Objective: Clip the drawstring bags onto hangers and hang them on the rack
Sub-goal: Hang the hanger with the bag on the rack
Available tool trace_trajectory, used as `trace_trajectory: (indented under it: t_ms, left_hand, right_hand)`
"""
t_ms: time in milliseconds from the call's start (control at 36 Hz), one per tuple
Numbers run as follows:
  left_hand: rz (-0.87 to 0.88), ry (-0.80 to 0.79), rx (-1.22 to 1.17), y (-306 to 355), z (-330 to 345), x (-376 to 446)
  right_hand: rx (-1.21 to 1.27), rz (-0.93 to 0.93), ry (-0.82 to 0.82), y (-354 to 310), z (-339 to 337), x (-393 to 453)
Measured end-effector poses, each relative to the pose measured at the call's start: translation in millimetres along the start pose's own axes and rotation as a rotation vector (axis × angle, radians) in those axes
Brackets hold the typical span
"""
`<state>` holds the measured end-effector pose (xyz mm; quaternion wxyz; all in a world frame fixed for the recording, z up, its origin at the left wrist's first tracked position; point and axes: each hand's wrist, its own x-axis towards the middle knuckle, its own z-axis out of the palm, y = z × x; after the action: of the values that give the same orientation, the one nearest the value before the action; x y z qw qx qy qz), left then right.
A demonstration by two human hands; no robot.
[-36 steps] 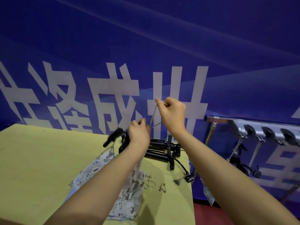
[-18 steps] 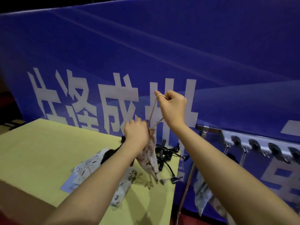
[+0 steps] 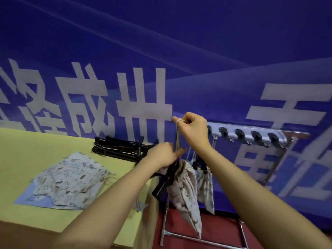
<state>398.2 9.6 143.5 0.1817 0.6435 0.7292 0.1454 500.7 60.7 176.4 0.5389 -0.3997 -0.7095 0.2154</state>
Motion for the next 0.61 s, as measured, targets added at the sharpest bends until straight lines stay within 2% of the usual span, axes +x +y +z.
trace_trajectory:
  t_ms: [83,194,278,472,611]
  left_hand:
    - [0.061,0.0,-0.15,17.5,21.7,8.8]
    - [0.086,-0.031,-0.293,33.9,49.1,20.5]
    - [0.102,-0.088,-0.346,37.8,70.7,32.4]
    - [0.17,-0.242,-0.399,45.6,107.5,62.1]
    - [0.169,-0.27,-0.432,57.4,128.6,83.2]
  right_hand:
    - [-0.08,0.06,-0.068,31.0,-18.4,-13.0]
    - [-0.107,0.176,-0.075,65.9,-42.8,-24.4]
    - [-0.219,0.232,-0.064,88.1,-56.8,-28.8]
    - [-0.437,0.306,-0.154,127.3,-74.8,-35.3]
    - [-0.408,0.334,-0.222,153.9,-88.9,-37.3]
